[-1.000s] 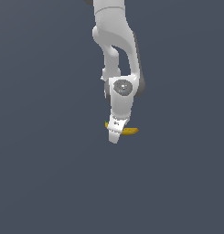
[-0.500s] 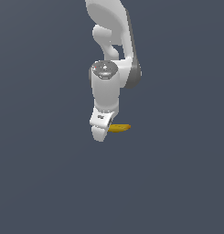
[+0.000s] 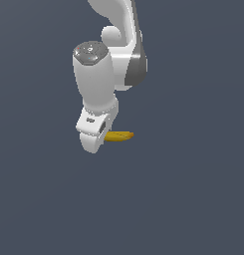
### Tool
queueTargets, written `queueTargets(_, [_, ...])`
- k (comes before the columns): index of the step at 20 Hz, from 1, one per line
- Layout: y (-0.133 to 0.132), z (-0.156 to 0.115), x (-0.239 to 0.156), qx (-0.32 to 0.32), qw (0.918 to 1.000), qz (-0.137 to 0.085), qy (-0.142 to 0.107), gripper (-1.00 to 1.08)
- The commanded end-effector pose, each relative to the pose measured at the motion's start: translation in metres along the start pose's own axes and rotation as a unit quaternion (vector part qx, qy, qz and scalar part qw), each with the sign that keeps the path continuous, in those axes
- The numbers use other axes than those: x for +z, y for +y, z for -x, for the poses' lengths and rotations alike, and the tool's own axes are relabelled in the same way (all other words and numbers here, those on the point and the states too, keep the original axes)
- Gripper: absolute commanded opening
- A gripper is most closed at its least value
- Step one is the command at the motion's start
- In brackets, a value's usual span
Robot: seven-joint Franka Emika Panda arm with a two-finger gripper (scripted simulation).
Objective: Pick up the object and move it to a goal position.
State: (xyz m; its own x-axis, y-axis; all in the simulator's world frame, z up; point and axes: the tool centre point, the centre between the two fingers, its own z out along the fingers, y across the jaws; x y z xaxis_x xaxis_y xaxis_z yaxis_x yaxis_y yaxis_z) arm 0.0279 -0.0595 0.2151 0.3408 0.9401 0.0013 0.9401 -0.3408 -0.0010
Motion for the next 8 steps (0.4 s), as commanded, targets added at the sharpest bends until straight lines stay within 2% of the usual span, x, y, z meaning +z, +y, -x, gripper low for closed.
queueTargets(1, [0.0063,0.0038,-0.0097,0.0,1.0,0.0,0.0,-1.0])
queueTargets(8, [0.0126,0.0072,-0.0173,0.0,1.0,0.0,0.0,-1.0])
